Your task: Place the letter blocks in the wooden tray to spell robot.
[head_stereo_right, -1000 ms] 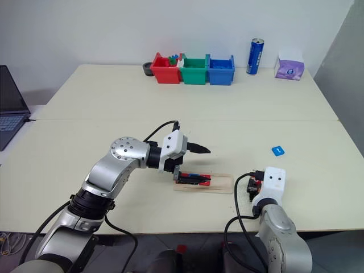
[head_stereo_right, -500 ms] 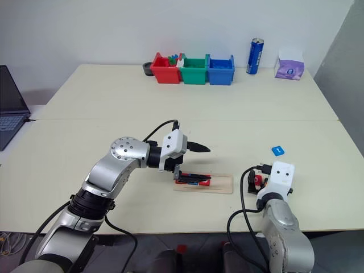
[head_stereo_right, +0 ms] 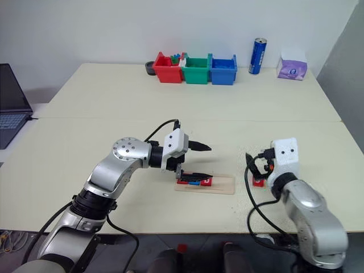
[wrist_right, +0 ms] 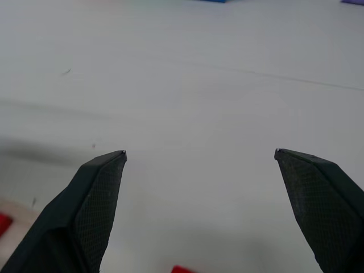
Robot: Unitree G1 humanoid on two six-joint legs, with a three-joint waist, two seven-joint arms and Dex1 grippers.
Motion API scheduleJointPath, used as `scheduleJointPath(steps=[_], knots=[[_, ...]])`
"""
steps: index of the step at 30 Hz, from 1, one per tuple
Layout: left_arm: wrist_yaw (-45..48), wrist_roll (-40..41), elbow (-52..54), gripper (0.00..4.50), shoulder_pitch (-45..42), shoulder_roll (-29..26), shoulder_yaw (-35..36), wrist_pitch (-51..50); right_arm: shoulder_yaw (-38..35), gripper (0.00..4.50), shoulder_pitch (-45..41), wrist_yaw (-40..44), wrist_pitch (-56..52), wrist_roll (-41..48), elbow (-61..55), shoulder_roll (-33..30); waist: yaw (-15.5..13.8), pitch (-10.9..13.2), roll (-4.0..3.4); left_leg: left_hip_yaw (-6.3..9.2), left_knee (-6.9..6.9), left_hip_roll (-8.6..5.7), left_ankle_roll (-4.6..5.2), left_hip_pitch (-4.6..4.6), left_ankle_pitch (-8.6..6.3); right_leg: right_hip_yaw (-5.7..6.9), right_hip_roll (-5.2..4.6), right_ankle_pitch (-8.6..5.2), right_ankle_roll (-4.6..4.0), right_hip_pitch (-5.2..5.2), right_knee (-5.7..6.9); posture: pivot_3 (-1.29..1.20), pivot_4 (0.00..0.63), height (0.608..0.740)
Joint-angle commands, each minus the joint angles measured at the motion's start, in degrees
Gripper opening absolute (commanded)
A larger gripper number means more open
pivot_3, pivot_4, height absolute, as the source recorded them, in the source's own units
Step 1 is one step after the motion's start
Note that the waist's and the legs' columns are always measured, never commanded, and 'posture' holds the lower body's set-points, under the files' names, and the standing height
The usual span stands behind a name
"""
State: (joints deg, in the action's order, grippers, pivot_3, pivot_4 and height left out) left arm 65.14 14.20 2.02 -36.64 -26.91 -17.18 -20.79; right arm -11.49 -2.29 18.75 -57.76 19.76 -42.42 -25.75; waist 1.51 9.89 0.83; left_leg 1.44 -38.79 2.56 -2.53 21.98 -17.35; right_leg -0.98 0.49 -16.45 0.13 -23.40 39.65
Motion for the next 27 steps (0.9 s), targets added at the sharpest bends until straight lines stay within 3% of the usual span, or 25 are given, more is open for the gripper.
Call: scheduleJointPath(steps=[1, 11, 20, 27], knots=[[-0.41, 0.64, 2.55, 4.50, -0.23, 0.68, 0.22, 0.06, -0.54, 4.44, 3.71, 9.86, 4.34, 2.19, -0.91, -8.05, 0.04, 0.01, 0.01, 0.00, 0.01, 0.00, 0.01, 0.01, 0.00, 0.00, 0.01, 0.00, 0.00, 0.00, -0.03, 0.00, 0.150, 0.740], [1.55, 0.91, 3.33, 4.50, -0.13, 1.06, -1.74, -0.06, 3.90, 4.44, 5.24, 24.91, 19.63, -0.50, 12.49, -21.54, 0.16, 0.02, 0.04, 0.01, -0.03, 0.01, 0.01, -0.11, 0.00, -0.03, 0.08, -0.14, 0.27, 0.10, 0.00, 0.00, 0.150, 0.740], [1.62, -0.38, 2.86, 4.50, -0.86, 3.48, -4.87, 0.06, 10.65, 4.44, -3.82, 33.89, 30.41, -5.81, 25.54, -27.53, 0.22, 0.03, 0.05, -0.02, -0.05, 0.01, 0.01, -0.13, 0.00, -0.05, 0.06, 0.01, 0.02, 0.11, -0.01, 0.00, 0.150, 0.740], [1.87, -0.70, 2.90, 4.50, -0.99, 4.03, -5.47, 0.22, 17.76, 4.44, -13.29, 42.00, 32.50, -8.02, 34.54, -28.55, 0.11, 0.03, 0.05, -0.01, -0.08, 0.01, 0.00, -0.14, 0.00, -0.04, 0.04, 0.02, 0.00, 0.12, 0.01, 0.00, 0.150, 0.740]])
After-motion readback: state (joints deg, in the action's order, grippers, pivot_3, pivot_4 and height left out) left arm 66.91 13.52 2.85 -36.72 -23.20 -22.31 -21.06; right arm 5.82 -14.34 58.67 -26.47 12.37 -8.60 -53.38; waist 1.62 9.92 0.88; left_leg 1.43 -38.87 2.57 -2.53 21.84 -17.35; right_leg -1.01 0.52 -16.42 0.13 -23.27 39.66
